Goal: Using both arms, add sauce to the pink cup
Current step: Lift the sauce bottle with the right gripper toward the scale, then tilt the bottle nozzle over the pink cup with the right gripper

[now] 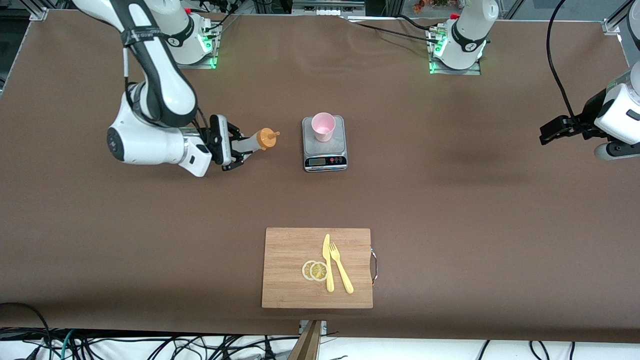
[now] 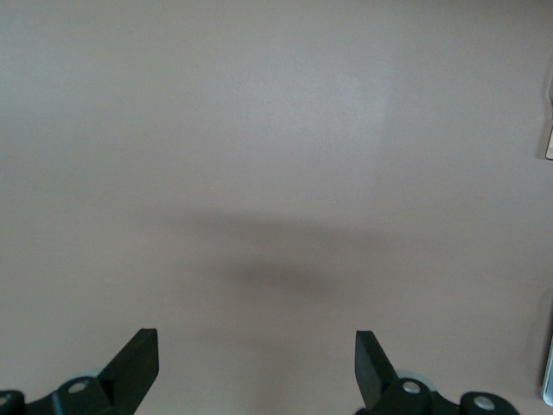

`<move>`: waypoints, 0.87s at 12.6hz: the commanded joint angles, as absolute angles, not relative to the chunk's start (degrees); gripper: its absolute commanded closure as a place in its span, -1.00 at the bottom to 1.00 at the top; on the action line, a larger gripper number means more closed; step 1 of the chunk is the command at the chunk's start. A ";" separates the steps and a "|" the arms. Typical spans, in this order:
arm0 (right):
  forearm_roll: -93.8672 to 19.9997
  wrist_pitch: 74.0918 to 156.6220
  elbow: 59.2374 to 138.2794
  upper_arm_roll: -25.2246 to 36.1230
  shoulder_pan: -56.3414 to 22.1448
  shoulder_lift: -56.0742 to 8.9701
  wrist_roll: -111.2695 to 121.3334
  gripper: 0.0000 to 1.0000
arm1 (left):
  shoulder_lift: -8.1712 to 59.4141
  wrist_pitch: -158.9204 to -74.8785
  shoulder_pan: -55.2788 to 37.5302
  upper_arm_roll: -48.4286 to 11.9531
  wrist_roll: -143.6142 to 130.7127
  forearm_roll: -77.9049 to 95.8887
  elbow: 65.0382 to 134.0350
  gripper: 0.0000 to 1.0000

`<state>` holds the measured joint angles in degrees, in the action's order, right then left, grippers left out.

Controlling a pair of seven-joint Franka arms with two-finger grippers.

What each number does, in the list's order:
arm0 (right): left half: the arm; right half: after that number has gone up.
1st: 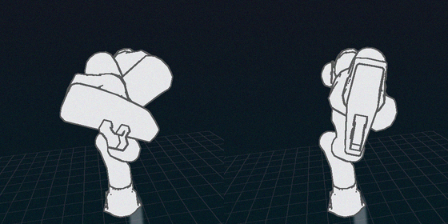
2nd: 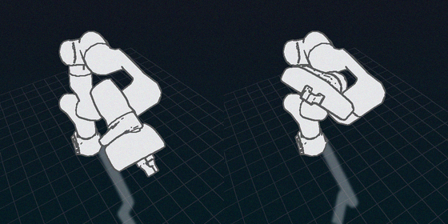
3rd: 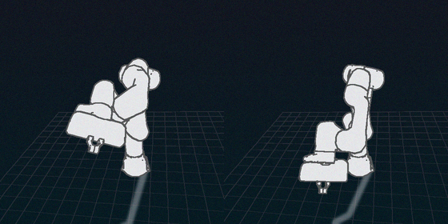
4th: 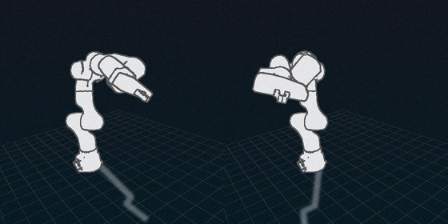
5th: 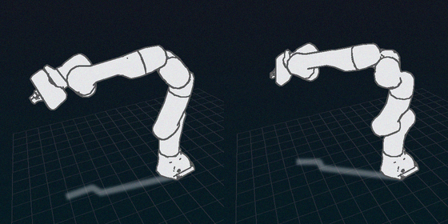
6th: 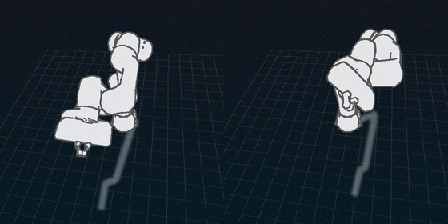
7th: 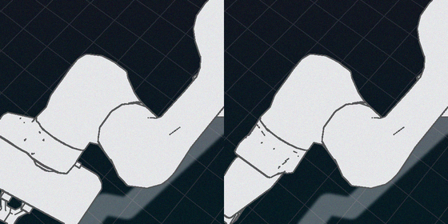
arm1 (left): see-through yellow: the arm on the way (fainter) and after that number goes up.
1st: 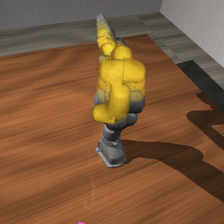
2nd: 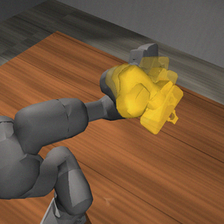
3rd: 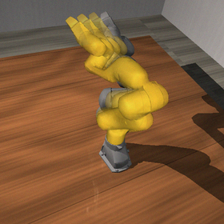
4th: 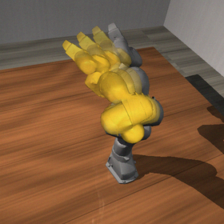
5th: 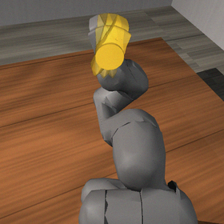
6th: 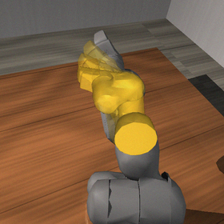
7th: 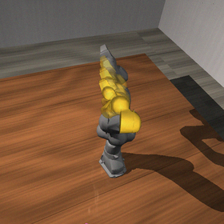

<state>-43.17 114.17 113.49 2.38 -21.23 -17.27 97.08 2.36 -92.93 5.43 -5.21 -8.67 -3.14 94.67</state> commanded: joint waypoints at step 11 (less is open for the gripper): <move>-20.49 124.54 116.01 -0.17 -34.54 -13.80 71.21 0.91 | 1.67 -94.13 6.50 -5.36 -7.03 -1.67 95.71 -1.00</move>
<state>-23.59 124.18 114.09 0.20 -34.54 -16.50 73.89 2.38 -93.32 5.86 -5.21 -8.62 -3.14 94.80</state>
